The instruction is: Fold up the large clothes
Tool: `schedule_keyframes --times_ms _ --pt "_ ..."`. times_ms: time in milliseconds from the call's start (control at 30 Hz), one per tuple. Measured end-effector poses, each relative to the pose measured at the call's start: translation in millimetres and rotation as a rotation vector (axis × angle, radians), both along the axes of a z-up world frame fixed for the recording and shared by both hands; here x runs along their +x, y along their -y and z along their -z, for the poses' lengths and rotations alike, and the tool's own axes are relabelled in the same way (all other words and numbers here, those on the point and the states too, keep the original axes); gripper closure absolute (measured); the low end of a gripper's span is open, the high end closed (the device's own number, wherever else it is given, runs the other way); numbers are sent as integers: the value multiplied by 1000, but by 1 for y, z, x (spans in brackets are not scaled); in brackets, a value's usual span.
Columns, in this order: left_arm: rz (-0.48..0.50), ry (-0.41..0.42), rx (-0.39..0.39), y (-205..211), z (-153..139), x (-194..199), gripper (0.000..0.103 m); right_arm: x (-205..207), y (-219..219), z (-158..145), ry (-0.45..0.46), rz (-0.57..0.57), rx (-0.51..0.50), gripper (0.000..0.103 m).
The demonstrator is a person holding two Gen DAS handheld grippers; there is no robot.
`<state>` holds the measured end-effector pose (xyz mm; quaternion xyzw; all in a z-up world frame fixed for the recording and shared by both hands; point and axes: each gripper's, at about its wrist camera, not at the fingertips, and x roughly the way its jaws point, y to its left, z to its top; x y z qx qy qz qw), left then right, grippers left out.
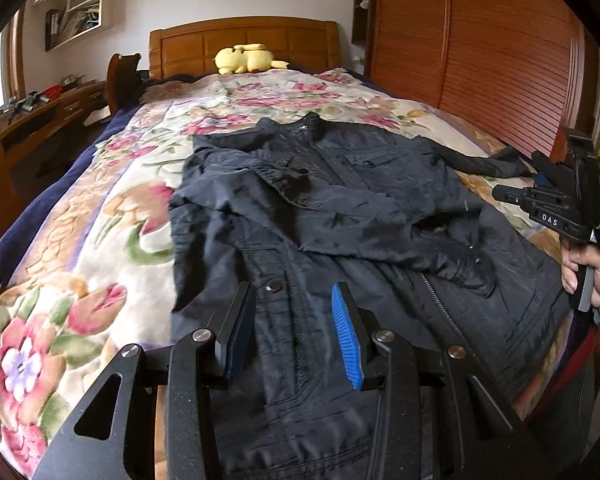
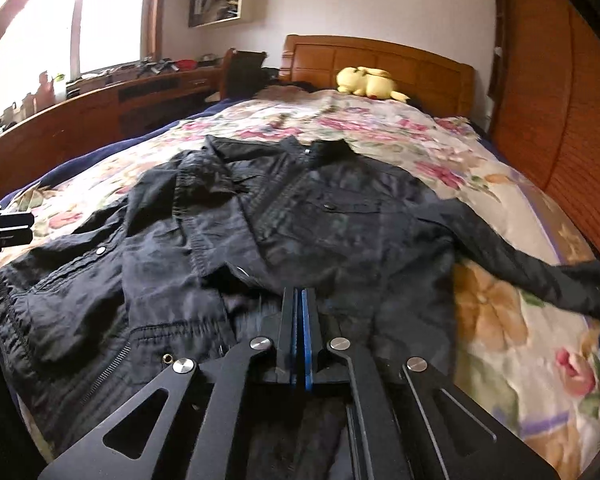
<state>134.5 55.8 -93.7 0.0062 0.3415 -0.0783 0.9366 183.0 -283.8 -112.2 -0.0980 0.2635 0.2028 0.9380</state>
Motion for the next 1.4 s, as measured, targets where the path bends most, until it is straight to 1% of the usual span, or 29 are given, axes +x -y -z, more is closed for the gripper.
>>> schedule_keyframes --times_ms 100,200,267,333,400,433,467,500,533,567,600,667,800,867,1000,1033,1067,1100,1167,1200,1233,1267,1333,1400 --pt "9 -3 1 7 1 2 63 -8 9 -7 33 31 -5 103" --pt "18 -10 0 14 3 5 63 -14 18 -12 35 46 26 103" --pt "23 -13 3 18 5 6 63 -19 22 -13 35 26 42 103" --pt "28 -17 4 21 7 7 63 -23 17 -11 21 -5 64 103" --pt "29 -21 1 22 8 7 63 -22 11 -10 4 -10 48 100" --pt "29 -24 0 23 9 7 63 -20 6 -7 -17 -24 32 90" --pt "28 -27 -1 24 10 7 63 -17 2 -4 -25 -30 21 70" --pt "29 -29 -1 26 11 7 63 -12 0 -2 -24 -25 14 58" --pt "29 -31 0 26 12 7 63 -7 -3 1 -33 -24 13 38" --pt "29 -32 0 27 12 6 63 -1 -5 4 -58 -33 19 29" --pt "30 -34 -1 27 13 5 63 10 -7 7 -96 -41 28 29" --pt "31 -36 -1 28 13 4 63 23 -10 13 -150 -34 29 29" --pt "31 -44 -3 27 17 2 63 36 -20 36 -233 -92 22 29" --pt "29 -48 -6 27 19 3 63 40 -22 45 -247 -99 7 29" --pt "23 -50 -18 28 21 4 63 40 -18 42 -237 -97 22 31" --pt "23 -47 -20 29 21 3 63 39 -18 41 -232 -94 23 35" --pt "23 -45 -21 30 21 1 63 35 -17 41 -225 -97 26 45" --pt "23 -45 -23 31 22 1 63 31 -16 42 -216 -94 22 49" --pt "23 -48 -25 32 22 -2 63 30 -16 45 -200 -80 11 79" --pt "22 -50 -26 33 23 -3 63 27 -14 44 -186 -87 16 81" --pt "22 -51 -26 33 23 -4 63 23 -15 42 -170 -92 22 90" --pt "22 -52 -26 33 22 -5 63 19 -15 40 -150 -101 33 93" --pt "20 -51 -23 33 21 -7 63 13 -14 37 -109 -98 54 95" --pt "17 -48 -21 31 19 -9 63 6 -4 30 -67 -81 93 97"
